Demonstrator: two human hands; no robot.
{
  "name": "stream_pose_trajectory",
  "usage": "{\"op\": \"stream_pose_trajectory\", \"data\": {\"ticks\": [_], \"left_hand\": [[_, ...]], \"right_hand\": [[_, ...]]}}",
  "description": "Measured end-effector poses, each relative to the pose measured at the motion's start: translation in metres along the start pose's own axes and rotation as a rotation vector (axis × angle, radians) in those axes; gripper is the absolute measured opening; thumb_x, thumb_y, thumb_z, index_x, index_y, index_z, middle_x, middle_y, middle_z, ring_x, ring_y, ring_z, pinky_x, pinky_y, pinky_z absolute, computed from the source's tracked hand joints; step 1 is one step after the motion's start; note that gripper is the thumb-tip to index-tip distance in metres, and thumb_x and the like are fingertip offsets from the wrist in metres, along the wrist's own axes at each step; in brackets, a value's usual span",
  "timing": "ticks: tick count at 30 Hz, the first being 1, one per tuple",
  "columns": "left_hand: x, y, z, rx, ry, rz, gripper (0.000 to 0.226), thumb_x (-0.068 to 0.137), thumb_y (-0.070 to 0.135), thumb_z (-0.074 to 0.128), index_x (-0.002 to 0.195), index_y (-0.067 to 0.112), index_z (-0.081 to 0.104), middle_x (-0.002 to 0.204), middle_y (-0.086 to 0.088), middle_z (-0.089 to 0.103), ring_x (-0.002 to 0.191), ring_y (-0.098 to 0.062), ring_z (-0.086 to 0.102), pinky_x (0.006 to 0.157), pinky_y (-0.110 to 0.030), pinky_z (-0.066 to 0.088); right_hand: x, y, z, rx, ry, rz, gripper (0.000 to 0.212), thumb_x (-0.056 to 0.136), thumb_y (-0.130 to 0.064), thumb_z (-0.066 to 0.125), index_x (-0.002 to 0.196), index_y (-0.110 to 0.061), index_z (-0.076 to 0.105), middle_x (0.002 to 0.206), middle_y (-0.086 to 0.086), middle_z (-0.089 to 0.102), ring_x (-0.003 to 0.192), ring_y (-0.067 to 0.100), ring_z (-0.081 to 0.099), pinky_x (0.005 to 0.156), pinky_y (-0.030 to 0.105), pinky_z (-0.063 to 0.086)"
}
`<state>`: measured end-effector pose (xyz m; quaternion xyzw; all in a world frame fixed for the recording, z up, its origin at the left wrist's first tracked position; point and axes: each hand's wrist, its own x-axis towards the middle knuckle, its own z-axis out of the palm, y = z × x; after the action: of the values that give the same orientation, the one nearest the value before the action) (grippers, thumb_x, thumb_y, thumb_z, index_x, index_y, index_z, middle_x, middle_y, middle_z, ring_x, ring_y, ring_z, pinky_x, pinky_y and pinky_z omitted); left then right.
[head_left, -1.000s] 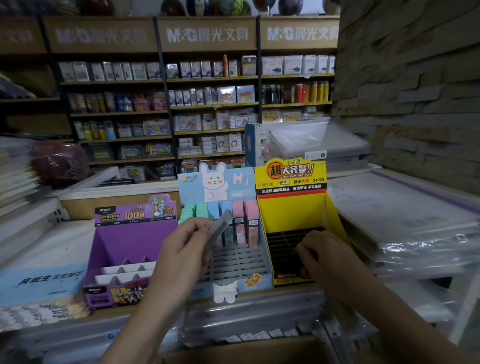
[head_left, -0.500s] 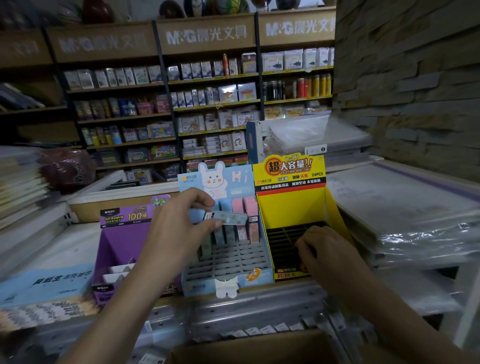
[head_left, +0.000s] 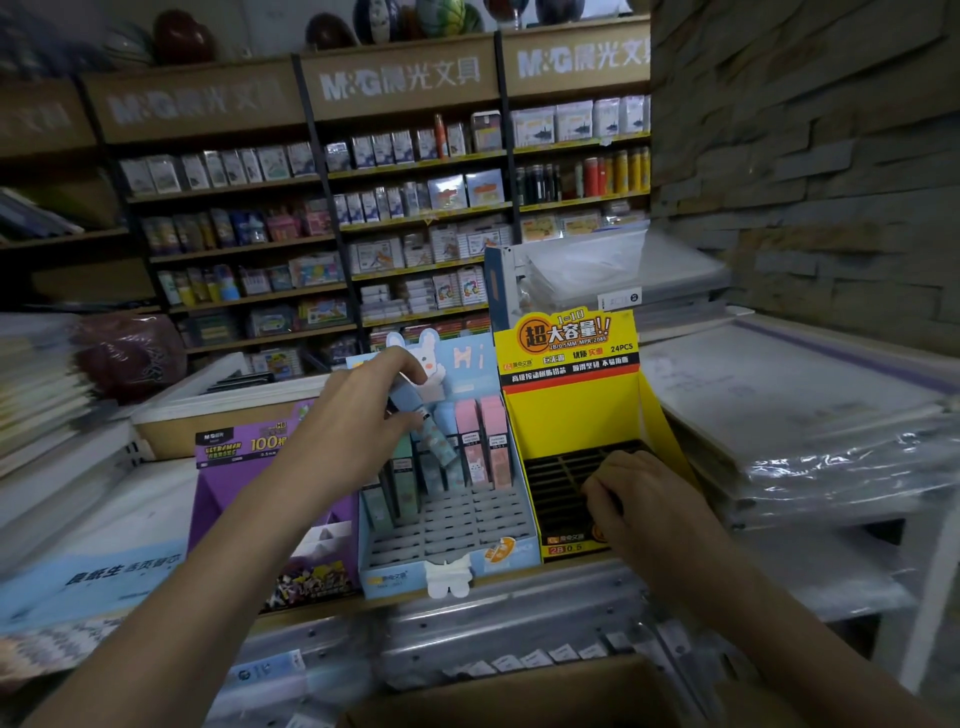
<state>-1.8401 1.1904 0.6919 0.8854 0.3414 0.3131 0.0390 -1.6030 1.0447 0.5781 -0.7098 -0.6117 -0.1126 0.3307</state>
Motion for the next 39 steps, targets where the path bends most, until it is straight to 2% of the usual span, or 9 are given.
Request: {"op": "stream_pose_trajectory", "data": {"ticks": [3, 8, 10, 14, 19, 23, 25, 29, 39], "left_hand": [[0.001, -0.003, 0.004, 0.043, -0.026, -0.003, 0.022, 0.095, 0.020, 0.070, 0.107, 0.032, 0.056, 0.098, 0.002, 0.064, 0.078, -0.014, 0.059, 0.063, -0.033, 0.046], [-0.003, -0.002, 0.010, 0.074, -0.089, 0.010, 0.016, 0.101, 0.015, 0.059, 0.112, 0.026, 0.064, 0.111, -0.002, 0.070, 0.101, -0.023, 0.063, 0.082, -0.041, 0.052], [-0.004, -0.004, 0.011, 0.084, -0.091, 0.028, 0.018, 0.102, 0.013, 0.059, 0.115, 0.023, 0.068, 0.119, 0.001, 0.068, 0.111, -0.022, 0.061, 0.090, -0.040, 0.051], [-0.003, -0.006, 0.012, 0.132, -0.071, 0.055, 0.018, 0.101, 0.019, 0.062, 0.115, 0.025, 0.071, 0.120, 0.003, 0.068, 0.118, -0.023, 0.054, 0.102, -0.044, 0.041], [0.001, -0.011, 0.015, 0.170, -0.087, 0.060, 0.023, 0.101, 0.019, 0.063, 0.119, 0.028, 0.074, 0.108, -0.002, 0.066, 0.113, -0.027, 0.054, 0.098, -0.042, 0.041], [0.005, -0.013, 0.020, 0.210, -0.078, 0.084, 0.031, 0.098, 0.015, 0.065, 0.126, 0.026, 0.072, 0.103, -0.002, 0.054, 0.110, -0.027, 0.052, 0.093, -0.040, 0.043], [0.004, -0.013, 0.024, 0.207, -0.057, 0.081, 0.036, 0.095, 0.014, 0.069, 0.130, 0.022, 0.068, 0.104, -0.003, 0.058, 0.109, -0.027, 0.055, 0.092, -0.042, 0.046], [-0.002, -0.012, 0.029, 0.185, 0.070, 0.086, 0.026, 0.089, 0.017, 0.078, 0.112, 0.020, 0.065, 0.101, 0.003, 0.066, 0.102, -0.023, 0.058, 0.084, -0.036, 0.047], [-0.009, -0.013, 0.035, 0.237, 0.108, 0.068, 0.030, 0.089, 0.022, 0.078, 0.118, 0.019, 0.073, 0.115, -0.001, 0.070, 0.112, -0.024, 0.057, 0.100, -0.040, 0.044]], "right_hand": [[0.000, 0.000, 0.001, -0.005, 0.006, 0.001, 0.029, 0.100, -0.024, 0.050, 0.076, -0.016, 0.063, 0.080, -0.006, 0.056, 0.080, 0.013, 0.049, 0.069, 0.033, 0.047], [0.000, 0.002, 0.003, 0.004, 0.030, 0.007, 0.032, 0.101, -0.026, 0.049, 0.072, -0.017, 0.058, 0.077, -0.007, 0.053, 0.077, 0.013, 0.047, 0.068, 0.035, 0.047], [0.000, 0.001, 0.004, 0.012, 0.044, 0.006, 0.034, 0.102, -0.029, 0.048, 0.070, -0.019, 0.055, 0.075, -0.007, 0.052, 0.076, 0.012, 0.046, 0.067, 0.037, 0.047], [-0.001, 0.000, 0.004, 0.027, 0.079, 0.001, 0.037, 0.102, -0.034, 0.046, 0.066, -0.024, 0.049, 0.071, -0.010, 0.048, 0.073, 0.011, 0.043, 0.063, 0.034, 0.042], [-0.001, 0.000, 0.004, 0.021, 0.079, -0.001, 0.038, 0.102, -0.037, 0.044, 0.067, -0.024, 0.050, 0.072, -0.008, 0.050, 0.073, 0.011, 0.044, 0.062, 0.035, 0.042], [-0.001, 0.001, 0.006, 0.025, 0.115, -0.016, 0.038, 0.102, -0.034, 0.048, 0.066, -0.022, 0.053, 0.071, -0.009, 0.051, 0.071, 0.011, 0.044, 0.060, 0.035, 0.042], [-0.001, 0.002, 0.006, 0.025, 0.122, -0.019, 0.038, 0.101, -0.035, 0.048, 0.066, -0.021, 0.054, 0.070, -0.009, 0.051, 0.071, 0.010, 0.043, 0.059, 0.036, 0.042], [-0.001, 0.003, 0.008, 0.014, 0.119, -0.013, 0.038, 0.101, -0.036, 0.047, 0.067, -0.021, 0.057, 0.071, -0.009, 0.051, 0.071, 0.008, 0.042, 0.058, 0.033, 0.041], [-0.002, -0.002, 0.006, -0.022, 0.114, -0.002, 0.036, 0.101, -0.035, 0.050, 0.067, -0.021, 0.055, 0.072, -0.009, 0.052, 0.071, 0.009, 0.043, 0.058, 0.033, 0.041]]}}
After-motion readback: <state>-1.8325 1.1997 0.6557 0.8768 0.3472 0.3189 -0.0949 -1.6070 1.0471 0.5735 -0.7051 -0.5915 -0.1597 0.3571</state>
